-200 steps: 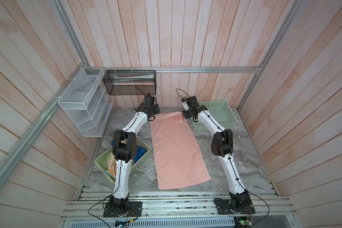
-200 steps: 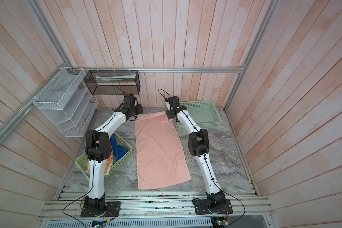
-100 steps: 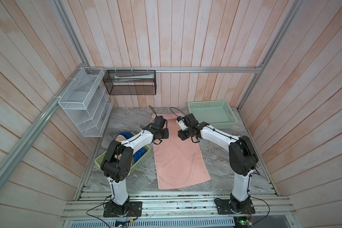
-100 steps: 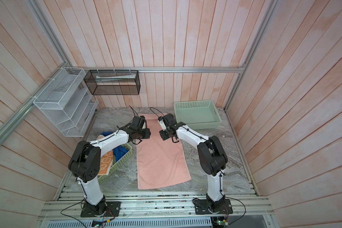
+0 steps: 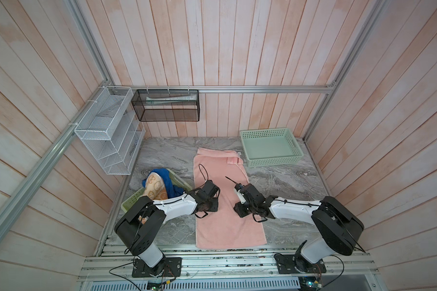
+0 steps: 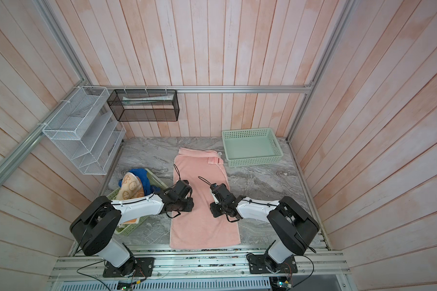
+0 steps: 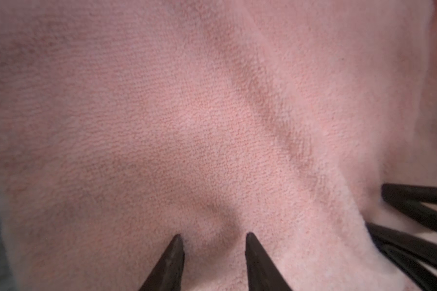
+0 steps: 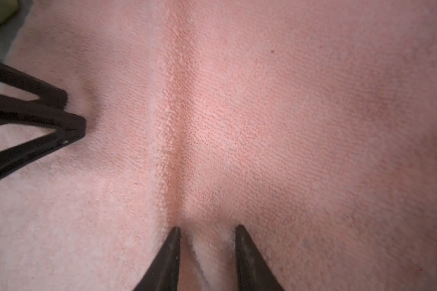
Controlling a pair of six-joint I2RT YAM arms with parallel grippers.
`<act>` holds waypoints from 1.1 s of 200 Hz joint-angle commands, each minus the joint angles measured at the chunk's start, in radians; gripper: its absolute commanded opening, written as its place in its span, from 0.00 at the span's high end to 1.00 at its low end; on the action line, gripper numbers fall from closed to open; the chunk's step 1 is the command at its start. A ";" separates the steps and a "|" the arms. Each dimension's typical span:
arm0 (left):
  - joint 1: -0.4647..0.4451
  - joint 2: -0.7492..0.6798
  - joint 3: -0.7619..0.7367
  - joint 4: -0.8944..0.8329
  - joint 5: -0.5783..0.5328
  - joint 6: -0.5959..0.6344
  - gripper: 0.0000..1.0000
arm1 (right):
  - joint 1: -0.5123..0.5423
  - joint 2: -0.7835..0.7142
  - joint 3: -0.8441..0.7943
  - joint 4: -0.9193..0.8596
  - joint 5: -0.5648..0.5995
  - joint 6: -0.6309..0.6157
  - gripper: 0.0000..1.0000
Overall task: Fold and stack the towels
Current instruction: 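Move both grippers to the towel's middle nearer the robot, then reach both grippers to the towel's far edge and pinch its corners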
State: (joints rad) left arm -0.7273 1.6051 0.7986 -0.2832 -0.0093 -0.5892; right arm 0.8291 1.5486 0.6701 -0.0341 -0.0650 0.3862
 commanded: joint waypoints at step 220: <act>0.497 0.644 1.037 -0.188 0.221 0.083 0.41 | -0.422 0.673 0.981 -0.350 0.138 -0.048 0.43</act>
State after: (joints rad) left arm -0.2573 2.1880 1.7687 -0.4805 0.1360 -0.4873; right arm 0.4332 2.1925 1.6169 -0.3458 0.0372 0.3611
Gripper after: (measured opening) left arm 0.594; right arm 0.566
